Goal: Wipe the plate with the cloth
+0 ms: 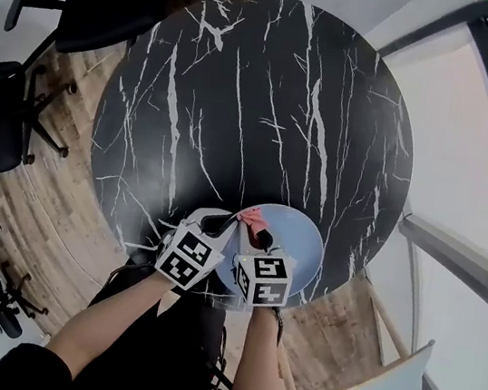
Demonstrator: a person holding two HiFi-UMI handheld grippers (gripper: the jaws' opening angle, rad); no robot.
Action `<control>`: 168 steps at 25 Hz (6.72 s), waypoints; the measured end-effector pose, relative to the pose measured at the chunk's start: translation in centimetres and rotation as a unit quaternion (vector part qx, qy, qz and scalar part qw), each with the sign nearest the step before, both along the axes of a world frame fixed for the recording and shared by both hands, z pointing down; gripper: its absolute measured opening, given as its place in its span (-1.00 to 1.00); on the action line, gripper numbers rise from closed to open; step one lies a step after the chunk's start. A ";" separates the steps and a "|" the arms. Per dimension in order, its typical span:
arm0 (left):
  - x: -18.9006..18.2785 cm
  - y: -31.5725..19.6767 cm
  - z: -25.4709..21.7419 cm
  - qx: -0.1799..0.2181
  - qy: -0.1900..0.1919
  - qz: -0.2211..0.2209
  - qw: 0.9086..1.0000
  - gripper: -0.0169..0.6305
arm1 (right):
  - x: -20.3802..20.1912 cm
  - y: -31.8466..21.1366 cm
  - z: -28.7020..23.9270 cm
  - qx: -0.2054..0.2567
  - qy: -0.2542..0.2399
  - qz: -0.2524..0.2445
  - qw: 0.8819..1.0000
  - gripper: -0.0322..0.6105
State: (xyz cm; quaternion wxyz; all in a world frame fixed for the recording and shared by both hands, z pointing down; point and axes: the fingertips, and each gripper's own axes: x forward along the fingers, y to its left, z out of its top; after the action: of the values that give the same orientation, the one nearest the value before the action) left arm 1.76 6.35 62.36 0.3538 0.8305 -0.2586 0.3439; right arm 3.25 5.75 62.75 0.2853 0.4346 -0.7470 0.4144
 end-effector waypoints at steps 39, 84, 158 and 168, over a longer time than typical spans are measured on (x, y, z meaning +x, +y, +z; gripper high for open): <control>0.2 0.0 -0.3 -0.014 0.029 -0.038 0.999 -0.91 | 15.2 9.3 0.6 -0.086 0.404 -0.167 0.895 -0.87; -0.3 0.3 -0.4 -0.057 0.061 -0.080 0.993 -0.87 | -3.9 15.4 0.8 -0.066 0.171 -0.375 0.909 -0.87; -0.9 0.9 -0.4 -0.055 0.065 -0.062 0.994 -0.89 | 11.0 0.6 -0.3 0.005 0.235 -0.026 0.972 -0.87; -1.1 1.3 -0.4 -0.059 0.060 -0.084 0.993 -0.90 | 9.3 2.2 -0.3 0.031 0.251 -0.045 0.966 -0.87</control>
State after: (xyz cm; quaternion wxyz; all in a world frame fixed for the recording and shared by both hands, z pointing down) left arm 0.62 7.67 61.95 0.4447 0.8026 -0.2850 0.2771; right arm 12.50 7.98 62.43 0.4685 0.4988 -0.6829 0.2555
